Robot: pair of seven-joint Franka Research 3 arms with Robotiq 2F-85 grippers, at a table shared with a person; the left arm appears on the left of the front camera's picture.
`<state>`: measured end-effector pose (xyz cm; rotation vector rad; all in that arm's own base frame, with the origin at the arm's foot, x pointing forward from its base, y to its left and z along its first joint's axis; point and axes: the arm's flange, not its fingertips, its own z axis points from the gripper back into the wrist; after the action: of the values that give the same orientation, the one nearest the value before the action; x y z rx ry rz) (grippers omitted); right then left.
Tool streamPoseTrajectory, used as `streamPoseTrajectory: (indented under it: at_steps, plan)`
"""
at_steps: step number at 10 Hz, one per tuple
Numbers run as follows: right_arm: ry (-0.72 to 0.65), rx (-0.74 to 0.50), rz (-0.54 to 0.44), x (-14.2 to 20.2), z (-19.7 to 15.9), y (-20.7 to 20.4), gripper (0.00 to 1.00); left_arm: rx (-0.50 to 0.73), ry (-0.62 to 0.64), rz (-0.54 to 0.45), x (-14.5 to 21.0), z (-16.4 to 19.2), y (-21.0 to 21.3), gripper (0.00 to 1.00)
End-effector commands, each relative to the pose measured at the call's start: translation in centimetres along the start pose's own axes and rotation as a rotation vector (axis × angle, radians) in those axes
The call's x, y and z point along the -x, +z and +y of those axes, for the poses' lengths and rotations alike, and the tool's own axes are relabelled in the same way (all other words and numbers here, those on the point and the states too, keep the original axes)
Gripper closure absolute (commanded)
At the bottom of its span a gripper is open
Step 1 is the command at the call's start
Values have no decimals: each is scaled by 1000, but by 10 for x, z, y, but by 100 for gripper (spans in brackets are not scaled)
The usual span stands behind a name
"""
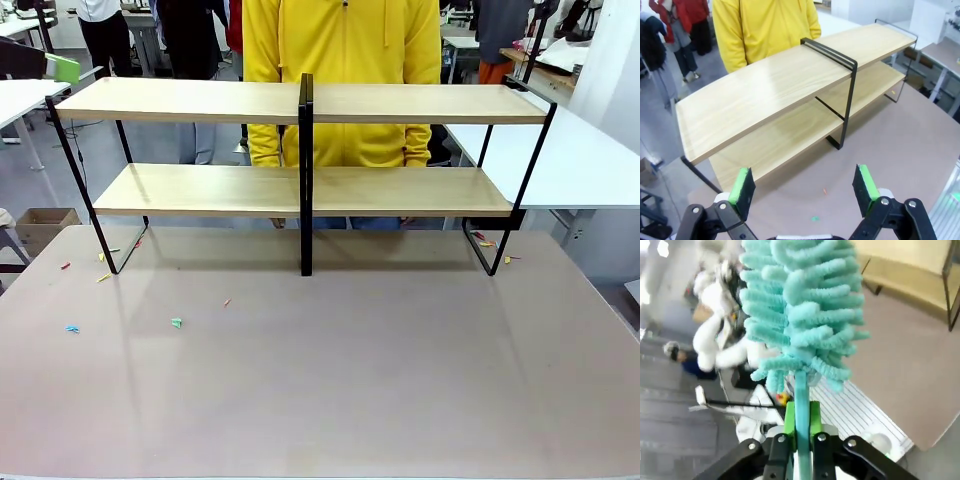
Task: Clean the shelves.
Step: Clean another randomly selected level of the Shelf with the Duster.
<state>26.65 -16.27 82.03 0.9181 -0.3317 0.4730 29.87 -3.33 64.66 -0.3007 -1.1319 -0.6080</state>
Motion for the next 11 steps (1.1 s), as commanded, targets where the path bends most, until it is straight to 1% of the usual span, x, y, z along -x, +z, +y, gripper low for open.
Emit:
streamPoseTrajectory:
  at_steps: [1, 2, 3, 4, 11]
  plan:
    - [105, -31, 179, 7, -12, 36, 88, 1, -8, 2, 2, 0, 0, 0]
    - [126, -16, 237, 5, -23, 23, 88, 1, -8, 2, 2, 0, 0, 0]
    - [141, 20, 221, 1, -30, 17, 88, 1, -8, 2, 2, 0, 0, 0]
    - [72, -16, 179, -13, -25, -33, 88, 1, -8, 2, 2, 0, 0, 0]
    - [72, -16, 179, -13, -25, -33, 88, 1, -8, 2, 2, 0, 0, 0]
